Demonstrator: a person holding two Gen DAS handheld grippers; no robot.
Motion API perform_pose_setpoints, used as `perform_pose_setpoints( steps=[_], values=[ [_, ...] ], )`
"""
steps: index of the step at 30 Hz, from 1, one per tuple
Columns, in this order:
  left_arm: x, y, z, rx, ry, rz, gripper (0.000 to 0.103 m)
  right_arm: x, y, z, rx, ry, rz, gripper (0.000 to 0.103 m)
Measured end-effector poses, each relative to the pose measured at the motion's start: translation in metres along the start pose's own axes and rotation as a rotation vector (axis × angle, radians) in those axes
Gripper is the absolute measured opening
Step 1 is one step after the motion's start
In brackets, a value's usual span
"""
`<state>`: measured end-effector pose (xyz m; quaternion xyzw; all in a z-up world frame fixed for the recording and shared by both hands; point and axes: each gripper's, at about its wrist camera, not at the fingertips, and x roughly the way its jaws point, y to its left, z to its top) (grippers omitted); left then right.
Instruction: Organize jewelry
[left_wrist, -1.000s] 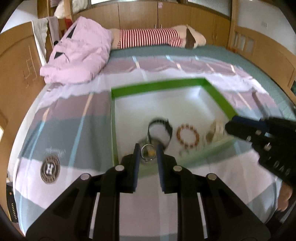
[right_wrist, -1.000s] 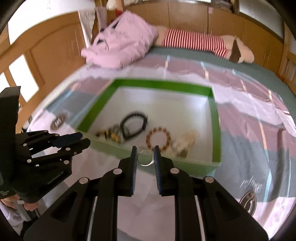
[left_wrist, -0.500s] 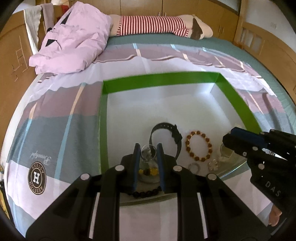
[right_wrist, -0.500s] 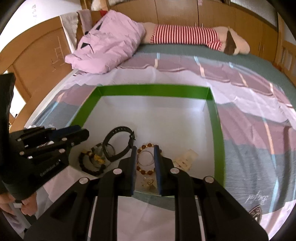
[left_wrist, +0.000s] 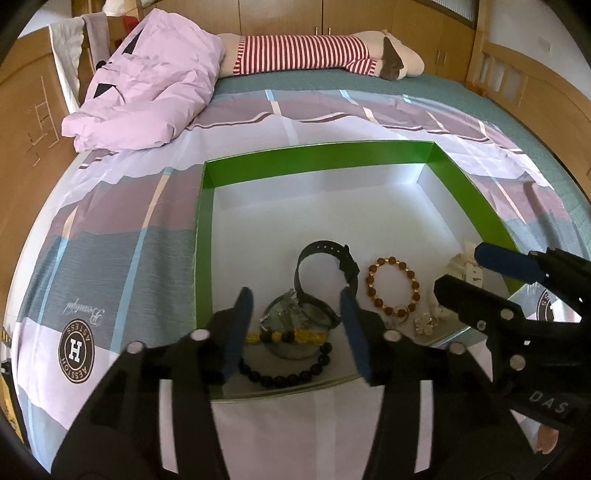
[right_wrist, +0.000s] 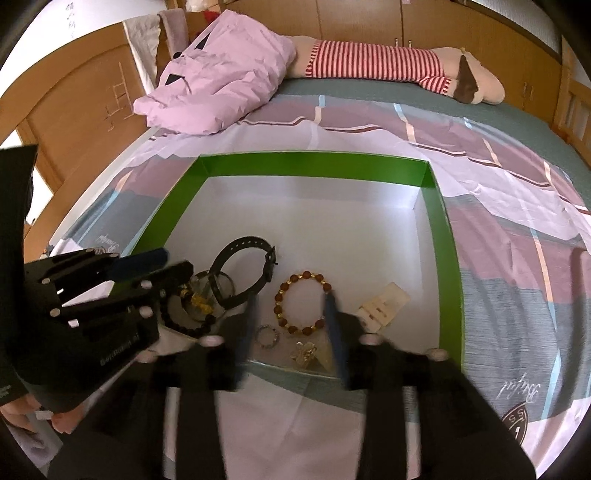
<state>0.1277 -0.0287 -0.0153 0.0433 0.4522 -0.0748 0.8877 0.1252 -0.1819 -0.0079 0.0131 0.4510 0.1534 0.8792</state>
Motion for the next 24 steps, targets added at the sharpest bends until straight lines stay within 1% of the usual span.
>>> perform_pose_setpoints(
  steps=[2,3,4,5,6,7,8,10,12,13,16,19,24],
  values=[
    [-0.004,0.002,0.0,-0.011,-0.007,0.027,0.068,-0.003,-0.001,0.001,0.007,-0.015,-0.002,0.057],
    [-0.006,0.004,0.001,-0.016,-0.009,0.037,0.077,-0.004,-0.002,0.002,0.009,-0.018,-0.004,0.061],
    [-0.008,0.006,0.001,-0.023,-0.011,0.041,0.085,-0.005,-0.002,0.003,0.011,-0.019,-0.011,0.067],
    [-0.012,0.008,0.0,-0.036,-0.013,0.041,0.087,-0.007,-0.003,0.003,0.016,-0.026,-0.024,0.07],
    [-0.016,0.01,0.0,-0.046,-0.014,0.04,0.088,-0.009,-0.006,0.003,0.023,-0.034,-0.043,0.079],
    [-0.02,0.01,-0.001,-0.051,-0.012,0.041,0.092,-0.012,-0.008,0.004,0.031,-0.043,-0.062,0.088],
    [-0.024,0.01,-0.003,-0.052,-0.004,0.044,0.095,-0.015,-0.011,0.004,0.039,-0.052,-0.076,0.091],
    [-0.032,0.007,-0.006,-0.042,-0.011,0.042,0.097,-0.024,-0.016,0.003,0.068,-0.081,-0.092,0.097],
    [-0.041,0.002,-0.01,-0.02,-0.028,0.055,0.101,-0.032,-0.02,0.001,0.099,-0.081,-0.1,0.102],
    [-0.044,0.001,-0.011,-0.012,-0.033,0.062,0.101,-0.035,-0.021,-0.001,0.104,-0.082,-0.109,0.102],
    [-0.049,-0.005,-0.014,0.014,-0.043,0.081,0.101,-0.049,-0.018,-0.007,0.082,-0.136,-0.154,0.102],
    [-0.049,-0.009,-0.015,0.019,-0.043,0.065,0.101,-0.053,-0.014,-0.009,0.046,-0.138,-0.198,0.102],
    [-0.047,-0.013,-0.018,0.032,-0.039,0.071,0.101,-0.051,-0.017,-0.011,0.053,-0.123,-0.156,0.102]
  ],
)
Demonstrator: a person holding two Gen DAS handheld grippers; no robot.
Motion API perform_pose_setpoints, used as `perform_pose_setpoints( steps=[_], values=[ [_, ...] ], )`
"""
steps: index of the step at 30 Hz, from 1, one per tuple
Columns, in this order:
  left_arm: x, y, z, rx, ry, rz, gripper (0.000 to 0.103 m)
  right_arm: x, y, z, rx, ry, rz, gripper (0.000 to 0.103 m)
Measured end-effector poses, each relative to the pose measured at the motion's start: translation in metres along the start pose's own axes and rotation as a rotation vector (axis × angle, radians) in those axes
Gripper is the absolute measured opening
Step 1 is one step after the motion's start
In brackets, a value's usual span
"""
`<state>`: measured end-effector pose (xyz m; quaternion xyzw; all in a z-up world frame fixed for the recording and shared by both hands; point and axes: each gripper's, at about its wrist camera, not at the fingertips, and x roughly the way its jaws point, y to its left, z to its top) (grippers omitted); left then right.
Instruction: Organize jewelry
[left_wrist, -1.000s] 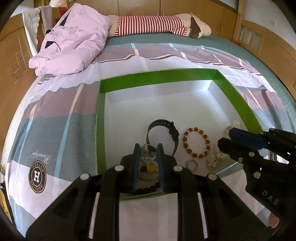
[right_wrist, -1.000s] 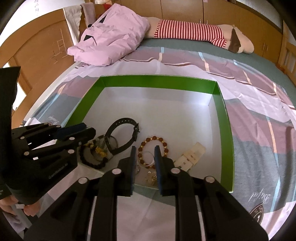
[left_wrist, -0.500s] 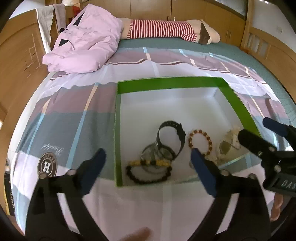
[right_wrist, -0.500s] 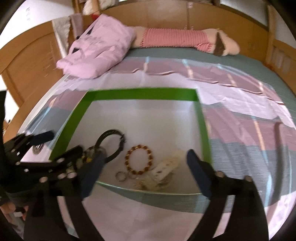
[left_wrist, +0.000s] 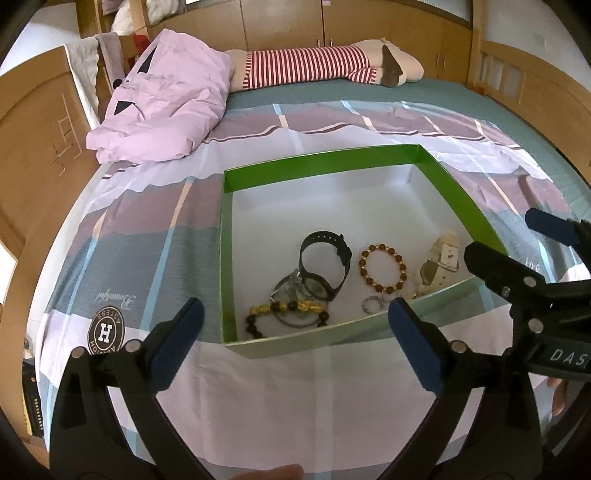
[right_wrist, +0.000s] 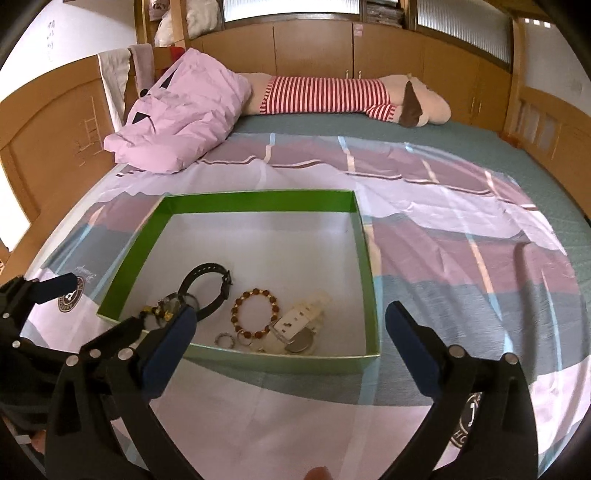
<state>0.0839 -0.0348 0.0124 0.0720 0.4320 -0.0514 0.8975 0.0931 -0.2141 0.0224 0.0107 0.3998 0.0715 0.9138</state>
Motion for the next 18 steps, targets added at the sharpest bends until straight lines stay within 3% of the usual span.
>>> perform_pose_setpoints(
  steps=[18],
  values=[
    [0.0023,0.0017,-0.0011,-0.011,0.011,0.003,0.101,0.0001,0.0072,-0.0018,-0.022,-0.005,0.002,0.102]
  ],
)
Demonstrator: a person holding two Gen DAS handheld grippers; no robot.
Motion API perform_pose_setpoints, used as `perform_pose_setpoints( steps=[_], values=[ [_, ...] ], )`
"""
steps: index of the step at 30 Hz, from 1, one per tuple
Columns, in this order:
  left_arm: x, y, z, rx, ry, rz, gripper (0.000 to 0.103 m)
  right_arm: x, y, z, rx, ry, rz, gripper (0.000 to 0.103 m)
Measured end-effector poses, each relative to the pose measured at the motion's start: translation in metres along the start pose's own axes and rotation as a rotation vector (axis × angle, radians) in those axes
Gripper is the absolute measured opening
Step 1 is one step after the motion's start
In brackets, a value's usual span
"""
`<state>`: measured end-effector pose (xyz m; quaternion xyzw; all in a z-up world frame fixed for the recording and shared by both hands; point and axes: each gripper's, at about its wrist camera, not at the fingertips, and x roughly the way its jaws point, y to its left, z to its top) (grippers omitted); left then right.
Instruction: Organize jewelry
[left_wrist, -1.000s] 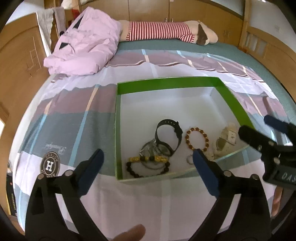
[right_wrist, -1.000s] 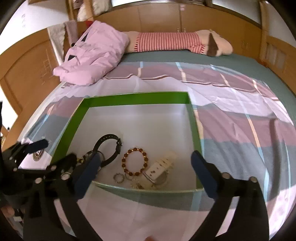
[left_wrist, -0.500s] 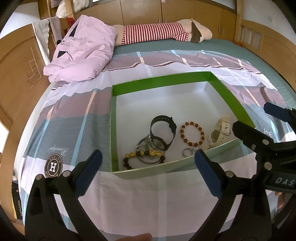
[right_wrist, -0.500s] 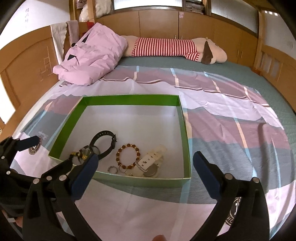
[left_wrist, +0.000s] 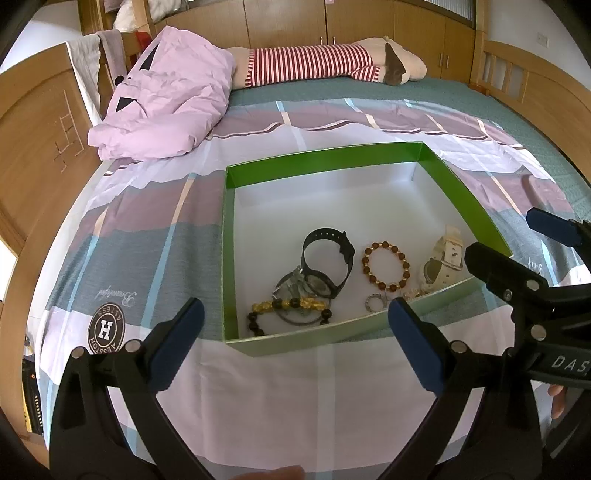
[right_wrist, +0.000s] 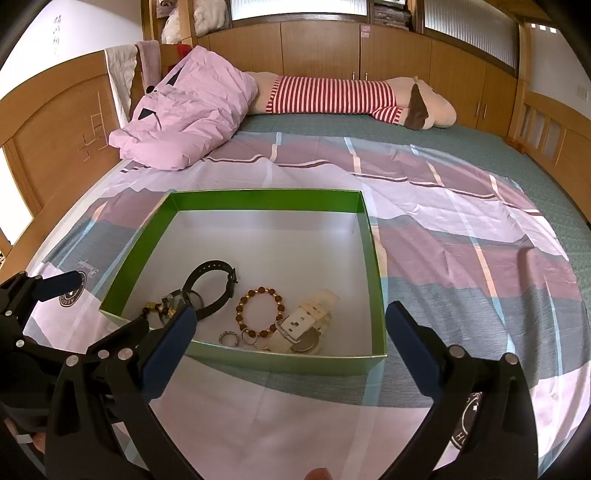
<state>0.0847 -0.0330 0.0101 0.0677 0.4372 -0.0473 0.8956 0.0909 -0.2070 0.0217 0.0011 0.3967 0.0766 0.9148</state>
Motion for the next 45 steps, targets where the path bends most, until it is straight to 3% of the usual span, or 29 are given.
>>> perform_pose_setpoints(
  steps=[45],
  values=[
    [0.0044,-0.0017,-0.0045,-0.002,0.011,-0.005,0.101,-0.0001,0.0037,-0.0012,-0.008,0.002,0.002,0.102]
  ],
)
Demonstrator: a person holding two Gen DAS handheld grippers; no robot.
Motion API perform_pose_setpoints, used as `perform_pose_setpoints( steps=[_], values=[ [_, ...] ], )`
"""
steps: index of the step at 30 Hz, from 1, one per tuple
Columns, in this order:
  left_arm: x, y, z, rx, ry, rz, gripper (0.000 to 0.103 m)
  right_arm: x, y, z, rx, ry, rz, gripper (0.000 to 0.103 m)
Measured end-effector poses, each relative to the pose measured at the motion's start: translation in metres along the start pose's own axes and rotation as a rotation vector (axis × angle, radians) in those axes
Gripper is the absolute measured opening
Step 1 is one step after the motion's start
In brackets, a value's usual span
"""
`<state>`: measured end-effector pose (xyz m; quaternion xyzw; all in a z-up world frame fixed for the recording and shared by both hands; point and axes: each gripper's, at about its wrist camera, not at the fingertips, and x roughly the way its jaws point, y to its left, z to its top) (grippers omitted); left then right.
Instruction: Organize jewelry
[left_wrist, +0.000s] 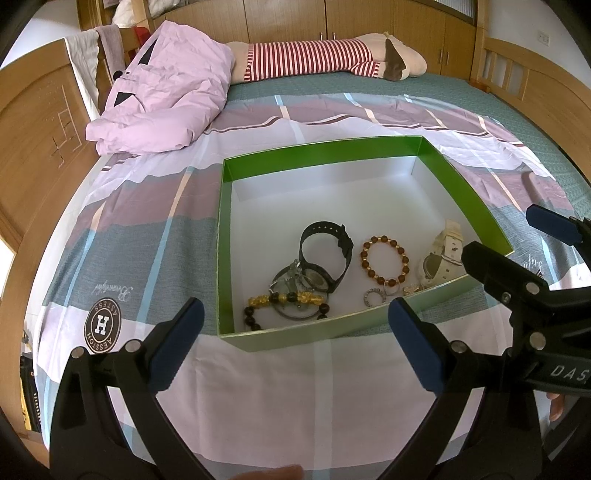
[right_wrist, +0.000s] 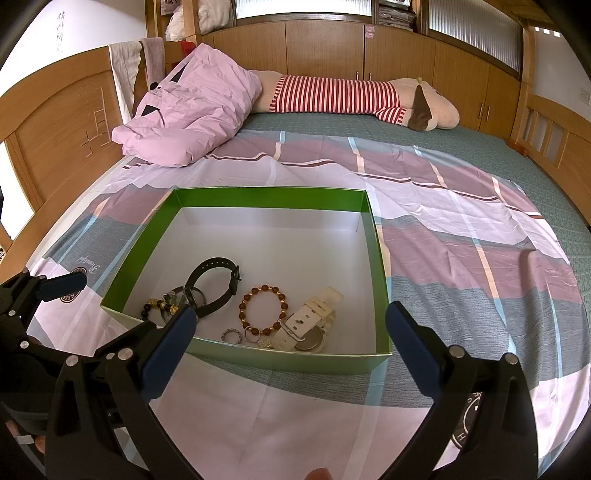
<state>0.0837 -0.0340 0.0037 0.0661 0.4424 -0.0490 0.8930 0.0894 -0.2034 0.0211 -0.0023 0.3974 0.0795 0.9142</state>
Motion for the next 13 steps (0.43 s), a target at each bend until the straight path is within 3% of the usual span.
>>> perform_pose_setpoints(
  steps=[10,13],
  values=[
    [-0.007,0.005,-0.002,-0.007,-0.001,-0.004,0.101,-0.001,0.0,0.0,0.004,-0.001,0.005,0.102],
    [-0.024,0.022,-0.011,-0.029,-0.037,0.009,0.101,-0.012,-0.013,0.003,0.039,-0.057,0.003,0.102]
  ],
)
